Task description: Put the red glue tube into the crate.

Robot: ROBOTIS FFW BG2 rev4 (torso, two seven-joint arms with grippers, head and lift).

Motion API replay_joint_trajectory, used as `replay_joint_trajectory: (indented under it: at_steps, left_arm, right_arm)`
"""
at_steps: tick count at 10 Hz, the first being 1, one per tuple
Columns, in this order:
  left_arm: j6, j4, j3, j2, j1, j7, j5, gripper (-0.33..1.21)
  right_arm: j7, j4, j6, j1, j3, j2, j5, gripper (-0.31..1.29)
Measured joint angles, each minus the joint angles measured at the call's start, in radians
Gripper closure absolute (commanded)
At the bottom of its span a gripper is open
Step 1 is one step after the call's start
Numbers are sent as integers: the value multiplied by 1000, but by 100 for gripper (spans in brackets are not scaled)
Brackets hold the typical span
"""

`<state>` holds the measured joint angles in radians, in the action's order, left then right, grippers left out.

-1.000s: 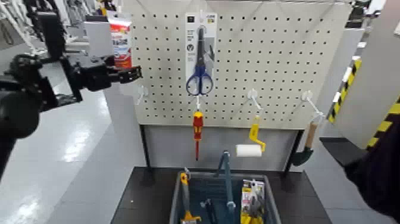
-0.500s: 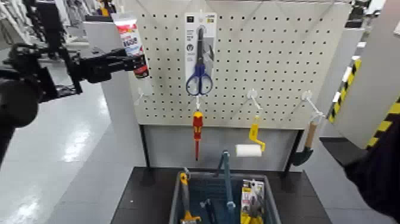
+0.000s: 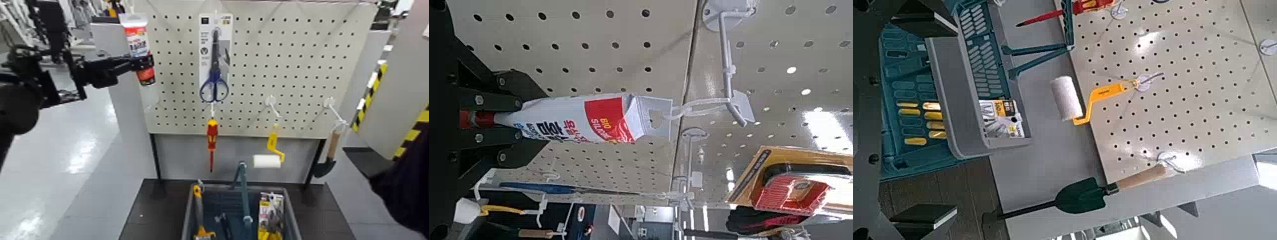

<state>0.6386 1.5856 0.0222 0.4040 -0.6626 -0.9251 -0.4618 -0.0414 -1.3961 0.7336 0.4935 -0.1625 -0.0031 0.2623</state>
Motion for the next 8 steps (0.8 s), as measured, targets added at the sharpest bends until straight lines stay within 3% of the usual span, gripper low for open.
replay_joint_trajectory:
  at_steps: [5,8]
  left_arm:
    - [-5,9,-3,1,-7,2,0,112]
    - [34,116,-20,-11,-8,10,-11,112]
  right_arm:
    - [0,0,0,0,1,0,0,6]
    - [0,0,0,2,3,0,0,6]
